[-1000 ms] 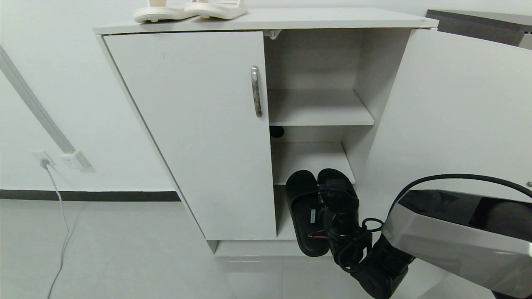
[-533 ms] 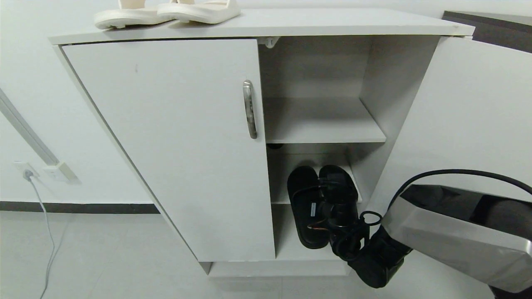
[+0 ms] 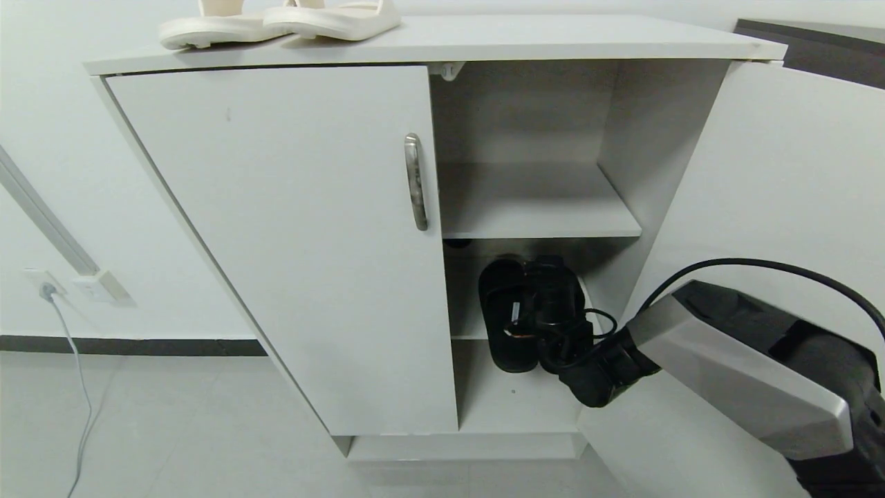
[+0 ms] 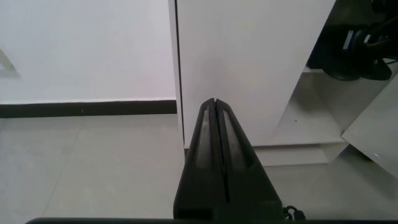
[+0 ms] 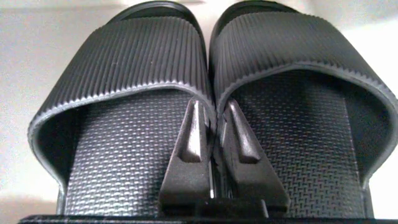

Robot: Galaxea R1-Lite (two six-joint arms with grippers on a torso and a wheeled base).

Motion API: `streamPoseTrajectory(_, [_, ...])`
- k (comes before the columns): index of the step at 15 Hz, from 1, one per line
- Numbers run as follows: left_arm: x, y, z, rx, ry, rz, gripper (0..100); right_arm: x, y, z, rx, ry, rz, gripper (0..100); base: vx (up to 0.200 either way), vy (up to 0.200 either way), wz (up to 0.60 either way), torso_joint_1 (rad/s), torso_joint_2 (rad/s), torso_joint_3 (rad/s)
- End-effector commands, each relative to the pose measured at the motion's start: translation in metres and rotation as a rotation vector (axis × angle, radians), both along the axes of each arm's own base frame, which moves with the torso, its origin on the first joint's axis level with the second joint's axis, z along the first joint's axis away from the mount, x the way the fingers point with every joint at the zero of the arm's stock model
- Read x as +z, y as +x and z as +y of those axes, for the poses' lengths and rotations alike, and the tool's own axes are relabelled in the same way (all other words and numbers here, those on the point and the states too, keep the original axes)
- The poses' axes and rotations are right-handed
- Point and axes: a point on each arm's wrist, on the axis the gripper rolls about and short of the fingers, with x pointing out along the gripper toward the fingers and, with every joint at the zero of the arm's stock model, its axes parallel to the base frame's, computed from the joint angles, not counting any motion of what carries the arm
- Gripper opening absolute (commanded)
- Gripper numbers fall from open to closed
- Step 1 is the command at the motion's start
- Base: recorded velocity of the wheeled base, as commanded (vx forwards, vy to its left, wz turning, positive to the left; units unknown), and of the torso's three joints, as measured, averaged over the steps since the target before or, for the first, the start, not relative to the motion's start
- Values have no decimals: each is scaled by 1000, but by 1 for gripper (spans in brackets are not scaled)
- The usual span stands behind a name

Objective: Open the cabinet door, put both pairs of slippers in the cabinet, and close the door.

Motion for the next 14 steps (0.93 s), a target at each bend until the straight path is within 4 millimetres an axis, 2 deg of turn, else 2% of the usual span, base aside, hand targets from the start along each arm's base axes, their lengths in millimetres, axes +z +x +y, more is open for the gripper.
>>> streamPoseTrajectory(1, [0,0,0,1,0,1,0,-7,15,1,-10,-6,4,0,0,0,0,0,0,0])
streamPoseTrajectory(5, [0,0,0,2,-1,1,0,13,27,9,-9,-15,1,0,0,0,0,0,0,0])
streamPoseTrajectory(14, [0,0,0,2,-1,1,0,2,40,13,-13,-8,-7,0,0,0,0,0,0,0])
